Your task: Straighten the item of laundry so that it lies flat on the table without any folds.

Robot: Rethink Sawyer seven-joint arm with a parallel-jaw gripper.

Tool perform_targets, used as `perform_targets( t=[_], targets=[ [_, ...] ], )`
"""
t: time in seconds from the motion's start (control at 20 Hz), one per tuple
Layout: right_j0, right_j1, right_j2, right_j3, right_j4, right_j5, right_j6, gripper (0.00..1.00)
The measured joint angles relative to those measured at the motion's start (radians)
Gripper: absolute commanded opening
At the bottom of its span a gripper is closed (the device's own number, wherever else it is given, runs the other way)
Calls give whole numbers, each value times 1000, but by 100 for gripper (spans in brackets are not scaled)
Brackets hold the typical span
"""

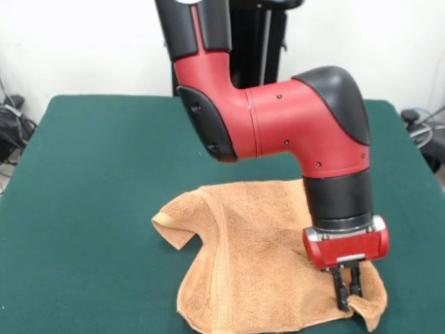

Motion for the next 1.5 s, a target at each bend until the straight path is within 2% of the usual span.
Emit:
perform_targets(
  t=[0.4, 0.75, 1.1, 1.5],
  targets=[
    [23, -2, -32, 2, 67, -8, 0, 0],
    [19, -20, -36, 45, 125, -8, 0, 0],
    [38, -95, -60, 188, 231, -8, 14, 0],
    [52, -130, -60, 287, 284, -9, 14, 0]
  ],
)
